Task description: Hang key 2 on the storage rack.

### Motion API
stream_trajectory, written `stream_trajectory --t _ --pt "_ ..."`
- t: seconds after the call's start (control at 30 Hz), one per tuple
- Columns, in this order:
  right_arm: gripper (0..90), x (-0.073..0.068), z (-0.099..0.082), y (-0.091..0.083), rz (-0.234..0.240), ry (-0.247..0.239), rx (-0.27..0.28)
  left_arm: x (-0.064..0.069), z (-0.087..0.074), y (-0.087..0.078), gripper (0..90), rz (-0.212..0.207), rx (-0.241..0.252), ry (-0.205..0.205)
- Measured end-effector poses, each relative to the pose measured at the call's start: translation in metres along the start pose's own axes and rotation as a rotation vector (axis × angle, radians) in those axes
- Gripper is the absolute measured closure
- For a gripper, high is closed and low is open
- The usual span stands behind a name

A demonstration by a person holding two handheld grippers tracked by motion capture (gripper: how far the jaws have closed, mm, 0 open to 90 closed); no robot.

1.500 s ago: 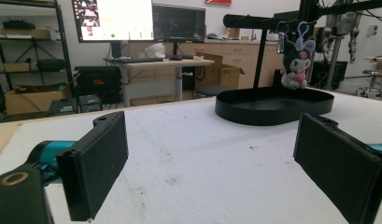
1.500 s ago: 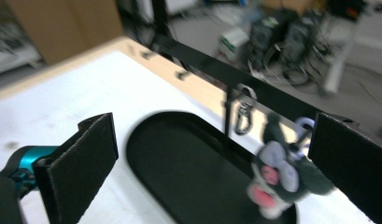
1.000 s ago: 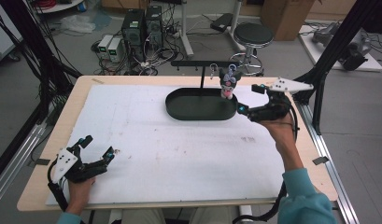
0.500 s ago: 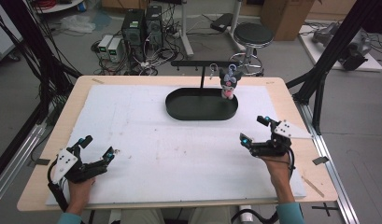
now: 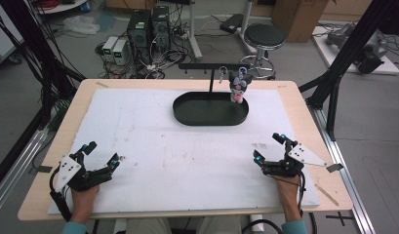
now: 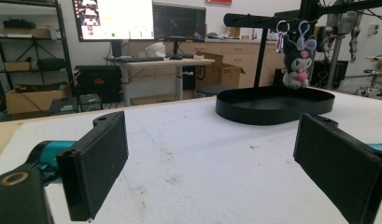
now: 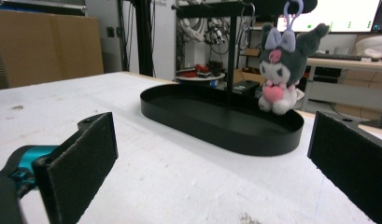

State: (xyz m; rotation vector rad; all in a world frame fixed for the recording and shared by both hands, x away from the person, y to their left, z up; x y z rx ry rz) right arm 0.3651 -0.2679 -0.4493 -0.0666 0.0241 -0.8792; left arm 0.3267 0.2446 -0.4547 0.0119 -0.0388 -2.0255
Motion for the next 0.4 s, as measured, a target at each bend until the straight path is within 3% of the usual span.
stream_trajectory --t 0.17,0.4 --pt "0.7 -0.0003 -0.0111 0.0044 -0.004 0.002 -0.028 0.0002 0.0002 -0.0001 10.5 0.0 0.003 0.0" --pt "0.7 0.0027 -0.0111 0.0025 -0.015 0.018 -0.019 0.0001 0.0002 -0.0008 10.5 0.0 0.005 0.003"
Point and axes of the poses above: each handheld gripper's, and its own axes: y roughly forward along the jaws, z roughly out of its top, x roughly to its right, the point moved 8 cm from there along y, roughly forward along the jaws, and after that the axes turned 1 degree about -x, right-handed, at the moved point
